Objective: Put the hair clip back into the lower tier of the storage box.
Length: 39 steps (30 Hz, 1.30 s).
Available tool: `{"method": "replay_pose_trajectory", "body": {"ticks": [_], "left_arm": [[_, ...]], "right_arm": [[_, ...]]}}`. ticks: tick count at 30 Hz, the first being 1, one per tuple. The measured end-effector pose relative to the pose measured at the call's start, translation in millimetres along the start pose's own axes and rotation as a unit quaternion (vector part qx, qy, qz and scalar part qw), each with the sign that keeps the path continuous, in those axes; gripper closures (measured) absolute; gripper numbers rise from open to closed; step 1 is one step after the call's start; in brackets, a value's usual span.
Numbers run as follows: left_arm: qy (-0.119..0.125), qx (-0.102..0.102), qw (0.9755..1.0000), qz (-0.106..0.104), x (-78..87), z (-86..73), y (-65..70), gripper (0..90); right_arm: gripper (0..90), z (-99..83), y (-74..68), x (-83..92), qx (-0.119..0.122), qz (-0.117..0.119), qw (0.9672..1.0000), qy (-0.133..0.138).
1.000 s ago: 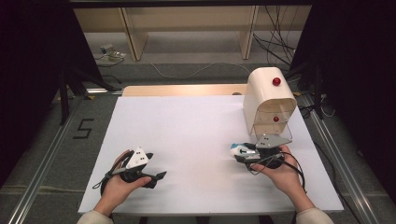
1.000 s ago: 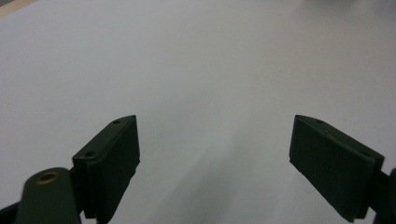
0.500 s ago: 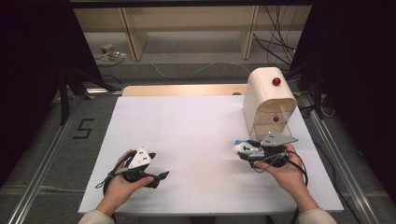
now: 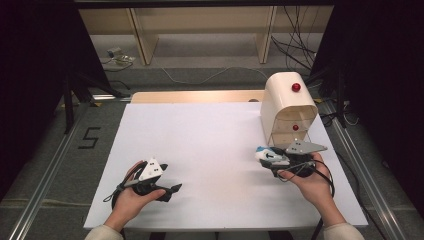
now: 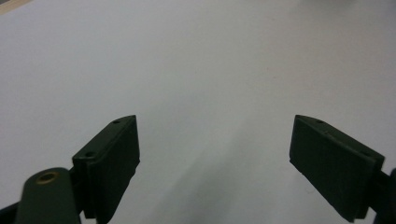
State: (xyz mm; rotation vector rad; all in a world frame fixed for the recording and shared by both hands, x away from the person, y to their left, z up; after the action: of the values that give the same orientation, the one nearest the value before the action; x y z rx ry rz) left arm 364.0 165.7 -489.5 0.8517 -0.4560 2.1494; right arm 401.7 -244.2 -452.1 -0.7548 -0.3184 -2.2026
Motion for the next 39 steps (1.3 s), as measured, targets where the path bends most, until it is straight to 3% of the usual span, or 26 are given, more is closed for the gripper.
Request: {"method": "replay_pose_trajectory", "body": {"ticks": [39], "left_arm": [[0.003, 0.001, 1.0000, 0.001, -0.9, 1.5, -0.8, 16.2]], "right_arm": [[40.0, 4.1, 19.6, 19.6, -0.020, -0.025, 0.9994, 0.016]]}}
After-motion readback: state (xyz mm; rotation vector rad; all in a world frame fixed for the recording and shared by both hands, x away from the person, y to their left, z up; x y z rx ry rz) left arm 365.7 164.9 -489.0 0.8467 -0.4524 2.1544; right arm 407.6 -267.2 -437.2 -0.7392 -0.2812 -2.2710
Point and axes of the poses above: each handheld gripper's, and its own axes: x roughly backward along the jaws, z roughly out of its top, y roughly to its right, the point moved 3 cm from there along -x, roughly forward along the jaws, and after that the axes turned 8 degrees about -y, right-handed, at the moved point
